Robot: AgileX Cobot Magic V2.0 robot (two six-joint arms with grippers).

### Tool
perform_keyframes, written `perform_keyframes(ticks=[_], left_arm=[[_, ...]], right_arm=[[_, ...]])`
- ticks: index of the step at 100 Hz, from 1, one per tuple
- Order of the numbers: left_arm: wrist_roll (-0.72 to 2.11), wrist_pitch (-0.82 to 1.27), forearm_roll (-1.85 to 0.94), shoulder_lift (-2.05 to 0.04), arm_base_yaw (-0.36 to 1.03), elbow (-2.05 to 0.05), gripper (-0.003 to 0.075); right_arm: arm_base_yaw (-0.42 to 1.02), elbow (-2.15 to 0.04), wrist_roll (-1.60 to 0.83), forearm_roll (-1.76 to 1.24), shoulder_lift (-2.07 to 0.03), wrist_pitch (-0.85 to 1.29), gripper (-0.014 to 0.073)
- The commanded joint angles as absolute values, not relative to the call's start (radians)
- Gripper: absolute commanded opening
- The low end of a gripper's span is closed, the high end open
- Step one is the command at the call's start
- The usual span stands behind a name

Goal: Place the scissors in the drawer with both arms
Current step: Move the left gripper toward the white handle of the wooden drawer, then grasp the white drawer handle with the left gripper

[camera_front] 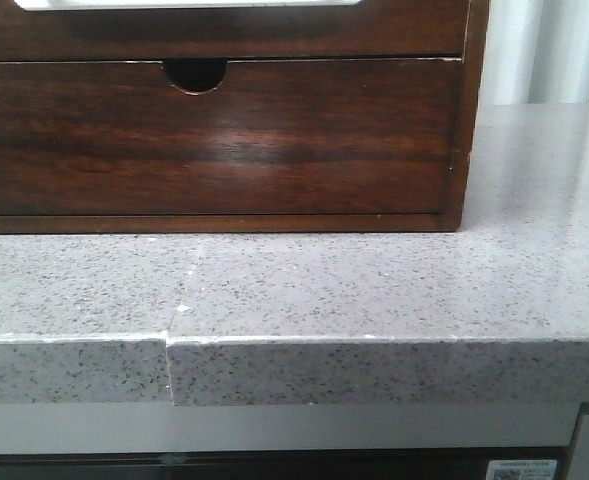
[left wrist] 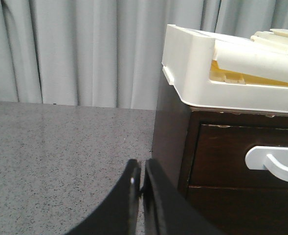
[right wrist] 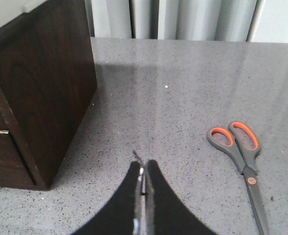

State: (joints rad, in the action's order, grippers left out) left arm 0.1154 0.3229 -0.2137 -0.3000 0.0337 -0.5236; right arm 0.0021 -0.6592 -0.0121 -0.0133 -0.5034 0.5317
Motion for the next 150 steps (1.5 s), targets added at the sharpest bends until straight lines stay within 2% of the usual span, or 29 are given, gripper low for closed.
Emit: perform_keyframes(ticks=[1, 57, 64, 69, 74, 83, 86, 93, 129, 150], left_arm=[[0.116, 0.254, -0.223, -0.317, 0.033, -0.559, -0.002], [0.116, 0.266, -0.227, -0.317, 0.033, -0.559, -0.002], [0.11, 0.265, -0.227, -0.317, 0.033, -0.557, -0.0013], [0.11, 0.265, -0.22, -0.317, 0.033, -0.553, 0.0032], [0.11, 0.268, -0.19, -0.317, 0.033, -0.547, 0.0126], [0.11, 0.282, -0.141, -0.317, 0.033, -0.545, 0.0371], [0.11, 0.282, -0.139, -0.317, 0.033, -0.545, 0.0449], [0.11, 0.282, -0.143, -0.317, 0.033, -0.545, 0.0537], [0.11, 0.277, -0.182, -0.317, 0.033, -0.545, 0.0545], [0.11, 0.266, -0.578, -0.318, 0.033, -0.517, 0.0545]], right_arm=[[0.002, -0.696, -0.018, -0.007, -0.53, 0.464, -0.0069], [0.002, -0.696, -0.018, -0.009, -0.553, 0.464, -0.0069], [0.002, -0.696, -0.016, -0.009, -0.553, 0.464, -0.004], [0.002, -0.696, 0.0, -0.009, -0.553, 0.455, 0.0037], [0.002, -0.696, 0.0, -0.007, -0.553, 0.446, 0.0142], [0.002, -0.696, 0.0, 0.011, -0.553, 0.428, 0.0344], [0.002, -0.696, 0.0, 0.016, -0.553, 0.423, 0.0389], [0.002, -0.696, 0.0, 0.018, -0.553, 0.422, 0.0454], [0.002, -0.696, 0.0, 0.018, -0.553, 0.422, 0.0461], [0.002, -0.696, 0.0, -0.014, -0.553, 0.424, 0.0461]])
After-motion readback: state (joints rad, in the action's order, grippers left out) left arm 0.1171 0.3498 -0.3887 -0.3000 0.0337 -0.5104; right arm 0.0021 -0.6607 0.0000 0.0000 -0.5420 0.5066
